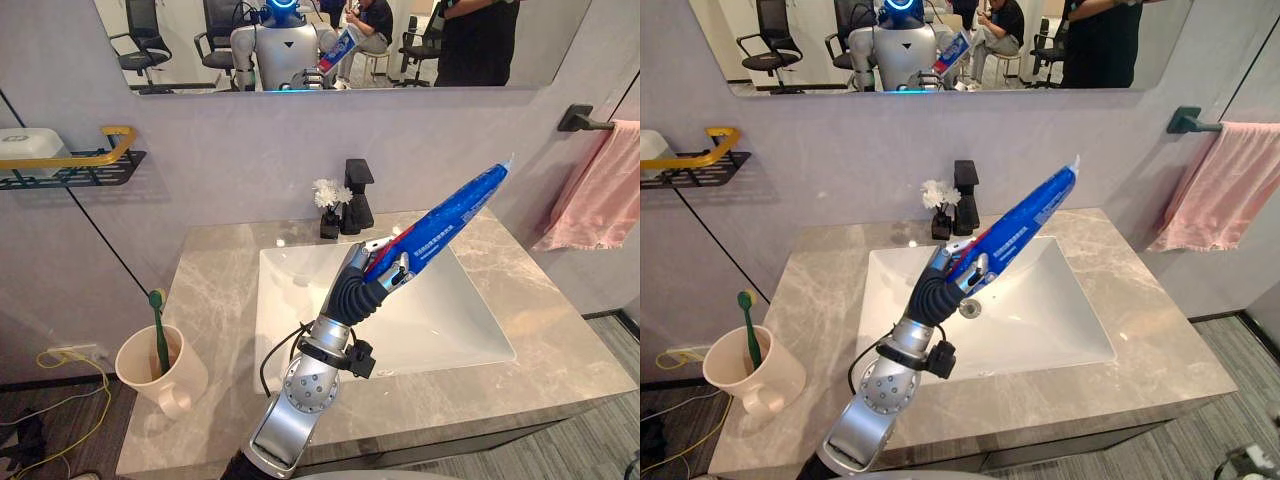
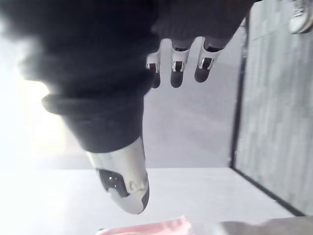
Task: Organize washtable
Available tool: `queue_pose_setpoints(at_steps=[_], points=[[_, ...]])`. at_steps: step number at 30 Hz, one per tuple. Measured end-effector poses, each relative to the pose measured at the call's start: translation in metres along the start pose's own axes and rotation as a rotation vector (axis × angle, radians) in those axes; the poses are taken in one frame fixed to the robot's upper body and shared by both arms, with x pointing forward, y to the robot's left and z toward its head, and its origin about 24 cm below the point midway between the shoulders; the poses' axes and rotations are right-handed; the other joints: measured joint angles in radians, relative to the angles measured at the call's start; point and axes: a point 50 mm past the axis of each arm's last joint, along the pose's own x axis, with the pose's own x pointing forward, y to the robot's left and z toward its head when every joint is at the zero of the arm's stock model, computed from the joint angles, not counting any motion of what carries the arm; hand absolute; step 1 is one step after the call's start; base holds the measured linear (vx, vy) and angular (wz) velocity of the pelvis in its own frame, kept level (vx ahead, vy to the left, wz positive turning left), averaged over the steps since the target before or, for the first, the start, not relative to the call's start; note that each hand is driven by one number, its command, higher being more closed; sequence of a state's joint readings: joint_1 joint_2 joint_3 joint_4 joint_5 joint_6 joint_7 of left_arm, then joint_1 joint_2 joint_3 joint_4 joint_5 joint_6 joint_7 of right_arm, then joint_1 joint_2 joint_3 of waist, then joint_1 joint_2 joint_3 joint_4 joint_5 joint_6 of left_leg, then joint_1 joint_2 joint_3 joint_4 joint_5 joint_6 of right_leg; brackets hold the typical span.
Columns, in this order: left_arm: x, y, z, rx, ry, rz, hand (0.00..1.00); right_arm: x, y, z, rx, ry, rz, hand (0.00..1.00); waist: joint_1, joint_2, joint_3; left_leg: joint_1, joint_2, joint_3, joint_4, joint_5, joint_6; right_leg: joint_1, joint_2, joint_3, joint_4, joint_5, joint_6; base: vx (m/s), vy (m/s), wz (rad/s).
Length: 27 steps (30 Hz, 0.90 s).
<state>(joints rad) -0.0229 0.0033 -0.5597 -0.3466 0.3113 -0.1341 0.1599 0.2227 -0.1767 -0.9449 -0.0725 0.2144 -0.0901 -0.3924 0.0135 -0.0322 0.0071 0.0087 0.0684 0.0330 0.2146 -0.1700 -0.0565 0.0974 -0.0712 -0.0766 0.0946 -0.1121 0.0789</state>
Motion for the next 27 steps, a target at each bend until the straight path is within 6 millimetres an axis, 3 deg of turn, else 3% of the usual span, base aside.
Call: queue_pose_setpoints(at_steps=[5,12,19,27], points=[[0.000,0.000,0.000,0.002,0.001,0.000,1.00,-0.005,0.021,0.038,0.059,-0.180,0.084,0.00,-0.002,0.000,-0.012,-0.011,0.002,0.011,0.005,-0.001,0.001,-0.027,0.001,0.014,0.021,-0.006,-0.002,0.00,0.006,-0.07],[-0.005,0.002,-0.007,0.029,0.027,-0.032,1.00,-0.006,0.090,0.075,0.304,-0.319,0.441,0.00,-0.003,0.007,-0.023,-0.015,-0.009,0.010,0.006,0.002,0.008,-0.058,0.000,0.049,0.025,-0.003,-0.003,-0.02,0.015,-0.10],[-0.011,0.006,-0.019,0.045,0.082,-0.062,1.00,-0.019,0.142,0.074,0.400,-0.253,0.772,0.00,-0.007,0.011,-0.023,-0.021,-0.039,-0.020,-0.003,0.014,0.022,-0.047,-0.013,0.023,0.004,0.008,0.002,0.03,0.016,0.13],[-0.010,0.019,-0.014,0.081,0.056,-0.047,1.00,-0.071,0.184,0.069,0.560,-0.121,1.173,0.00,-0.003,0.024,-0.010,-0.018,-0.070,-0.062,-0.029,0.031,0.039,-0.014,-0.037,-0.017,-0.030,0.013,0.009,0.02,0.018,0.16]])
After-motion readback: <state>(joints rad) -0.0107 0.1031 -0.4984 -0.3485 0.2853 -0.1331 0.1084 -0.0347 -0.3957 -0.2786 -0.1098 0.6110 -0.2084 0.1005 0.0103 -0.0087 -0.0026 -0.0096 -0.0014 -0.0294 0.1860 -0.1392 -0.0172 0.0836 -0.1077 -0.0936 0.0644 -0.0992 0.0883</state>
